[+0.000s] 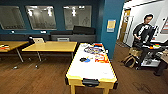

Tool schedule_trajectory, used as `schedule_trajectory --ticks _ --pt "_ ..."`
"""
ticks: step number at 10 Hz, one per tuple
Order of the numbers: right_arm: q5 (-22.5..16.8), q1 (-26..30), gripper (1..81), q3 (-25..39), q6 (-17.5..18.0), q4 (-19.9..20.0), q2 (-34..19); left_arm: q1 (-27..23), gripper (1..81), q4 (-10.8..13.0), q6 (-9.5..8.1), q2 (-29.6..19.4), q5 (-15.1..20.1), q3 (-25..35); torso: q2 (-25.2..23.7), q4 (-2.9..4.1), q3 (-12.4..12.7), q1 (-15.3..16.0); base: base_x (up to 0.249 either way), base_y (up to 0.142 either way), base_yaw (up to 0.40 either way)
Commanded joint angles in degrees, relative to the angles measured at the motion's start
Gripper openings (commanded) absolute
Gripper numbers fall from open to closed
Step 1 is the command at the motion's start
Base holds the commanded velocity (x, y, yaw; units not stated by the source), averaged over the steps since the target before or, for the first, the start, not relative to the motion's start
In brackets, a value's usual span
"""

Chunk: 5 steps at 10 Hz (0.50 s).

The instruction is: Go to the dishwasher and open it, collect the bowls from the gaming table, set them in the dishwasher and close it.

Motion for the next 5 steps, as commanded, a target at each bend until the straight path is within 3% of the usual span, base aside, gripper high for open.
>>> schedule_trajectory --ticks 1,5 --pt "-1.04 2.11 1.0 0.74 -0.71 -2.03 1.24 -1.79 1.0 0.70 -0.06 -1.14 0.93 0.49 0.00 0.00 0.00 0.00 0.000 0.000 -0.339" --pt "-1.04 2.02 1.0 -1.02 -0.71 -2.11 2.21 -1.61 1.0 0.79 -0.06 -0.79 0.84 0.40 0.00 0.00 0.00 0.00 0.000 0.000 -0.362"
